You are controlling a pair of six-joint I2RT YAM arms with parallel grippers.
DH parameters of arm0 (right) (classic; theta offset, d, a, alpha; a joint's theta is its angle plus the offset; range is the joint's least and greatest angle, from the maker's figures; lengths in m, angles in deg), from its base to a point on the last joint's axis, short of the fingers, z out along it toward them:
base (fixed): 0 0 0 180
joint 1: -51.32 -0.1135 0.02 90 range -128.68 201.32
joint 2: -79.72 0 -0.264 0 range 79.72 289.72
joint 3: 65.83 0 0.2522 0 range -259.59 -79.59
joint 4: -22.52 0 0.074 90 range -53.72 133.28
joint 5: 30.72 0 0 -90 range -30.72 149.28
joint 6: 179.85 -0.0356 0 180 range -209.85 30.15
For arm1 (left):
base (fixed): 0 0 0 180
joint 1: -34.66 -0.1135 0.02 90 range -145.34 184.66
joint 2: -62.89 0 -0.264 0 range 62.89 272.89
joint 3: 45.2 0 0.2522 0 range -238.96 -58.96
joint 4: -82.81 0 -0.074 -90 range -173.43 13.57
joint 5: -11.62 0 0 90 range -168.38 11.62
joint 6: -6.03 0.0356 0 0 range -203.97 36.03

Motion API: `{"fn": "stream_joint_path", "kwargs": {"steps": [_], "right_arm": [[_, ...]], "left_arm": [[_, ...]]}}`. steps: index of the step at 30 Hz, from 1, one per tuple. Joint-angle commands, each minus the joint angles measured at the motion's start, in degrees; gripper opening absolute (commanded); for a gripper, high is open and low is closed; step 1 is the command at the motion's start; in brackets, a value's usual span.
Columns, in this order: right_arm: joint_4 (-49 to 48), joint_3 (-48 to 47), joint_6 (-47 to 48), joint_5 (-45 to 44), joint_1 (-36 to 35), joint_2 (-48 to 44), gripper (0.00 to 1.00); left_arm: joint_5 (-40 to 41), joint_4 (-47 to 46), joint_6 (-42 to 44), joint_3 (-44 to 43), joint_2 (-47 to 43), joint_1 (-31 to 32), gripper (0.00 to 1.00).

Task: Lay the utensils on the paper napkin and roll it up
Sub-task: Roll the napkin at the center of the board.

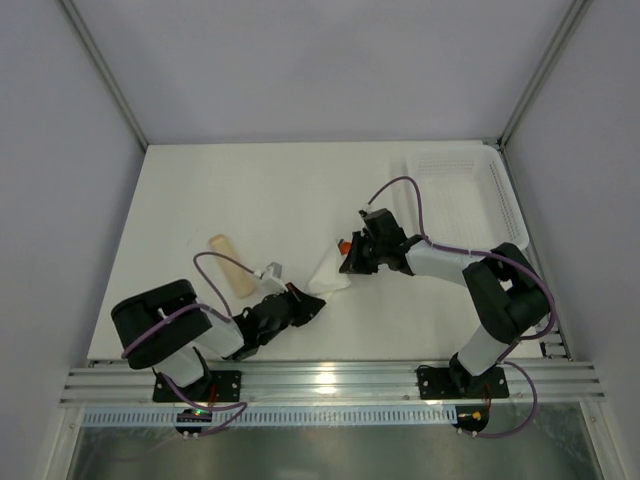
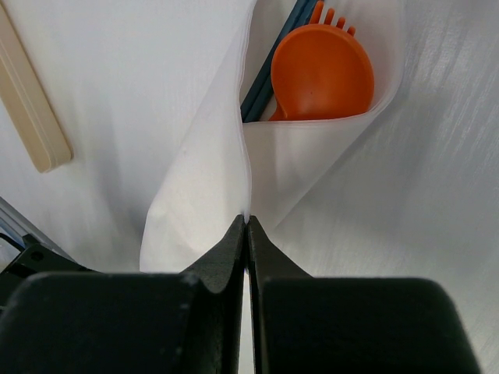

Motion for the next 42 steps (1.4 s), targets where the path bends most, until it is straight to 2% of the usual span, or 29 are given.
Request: {"fn": "stream_joint_path", "kwargs": {"steps": [1,5,16,27,39,42], "right_arm": [[-2.1,-0.5,-0.4,0.2,0.2,-1.9,0.04],[-2.0,-0.5,-0.5,0.3,0.2,-2.0,0.03],[-2.2,-0.1,-0.3,0.9,0.2,-2.1,0.04],[-2.3,0.1,-0.1,0.8,0.2,-2.0,0.04],[-2.2,0.0,-0.1,1.0,0.2,-1.8,0.04],[-2.2,-0.1,-0.1,1.1,0.2,-1.6,0.04]], "left_arm": [[2.7,-3.3,-0.4,0.0,2.6,0.1,0.00],[2.7,-6.0,-0.7,-0.2,4.7,0.0,0.00],[4.0,-4.3,-1.8,-0.2,4.6,-0.5,0.00],[2.6,-9.1,0.4,0.8,3.6,-0.5,0.00],[3.7,-4.3,-0.7,-0.6,3.6,-1.9,0.00],[2.7,0.7,-0.8,-2.9,3.7,-2.1,0.00]]}}
